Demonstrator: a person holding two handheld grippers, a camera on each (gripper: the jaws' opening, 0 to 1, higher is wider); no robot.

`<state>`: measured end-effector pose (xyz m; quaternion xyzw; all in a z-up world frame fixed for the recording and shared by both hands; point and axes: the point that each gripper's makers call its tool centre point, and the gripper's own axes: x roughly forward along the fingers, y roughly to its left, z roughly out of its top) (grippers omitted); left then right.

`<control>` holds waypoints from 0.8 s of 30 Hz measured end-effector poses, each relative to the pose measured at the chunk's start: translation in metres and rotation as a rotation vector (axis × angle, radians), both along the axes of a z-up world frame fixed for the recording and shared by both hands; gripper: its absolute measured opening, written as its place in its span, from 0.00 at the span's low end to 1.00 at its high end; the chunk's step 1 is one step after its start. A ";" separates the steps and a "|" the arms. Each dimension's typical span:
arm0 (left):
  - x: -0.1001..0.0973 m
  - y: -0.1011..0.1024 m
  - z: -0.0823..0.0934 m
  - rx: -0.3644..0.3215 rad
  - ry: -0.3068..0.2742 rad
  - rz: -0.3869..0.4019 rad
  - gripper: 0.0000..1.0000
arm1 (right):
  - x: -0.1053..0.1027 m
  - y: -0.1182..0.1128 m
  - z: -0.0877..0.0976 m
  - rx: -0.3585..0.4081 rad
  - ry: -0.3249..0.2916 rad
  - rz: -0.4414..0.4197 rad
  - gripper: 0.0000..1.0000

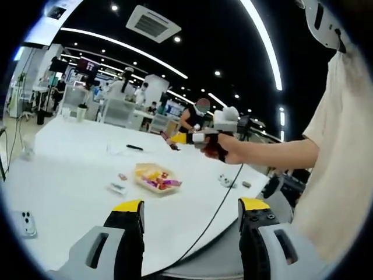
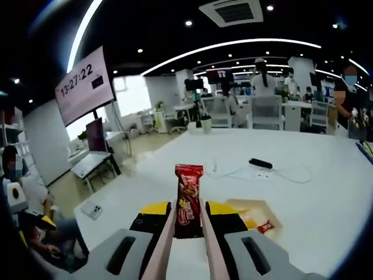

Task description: Place the target food into the container with the food tongs after gripping and lifting it, then release it inside without dropping or visibly crushing the food.

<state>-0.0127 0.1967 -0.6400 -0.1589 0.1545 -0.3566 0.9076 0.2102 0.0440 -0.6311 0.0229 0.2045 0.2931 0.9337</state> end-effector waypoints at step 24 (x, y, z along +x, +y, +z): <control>0.017 0.002 -0.008 0.012 0.034 -0.021 0.65 | 0.019 -0.069 -0.007 -0.027 0.012 -0.141 0.22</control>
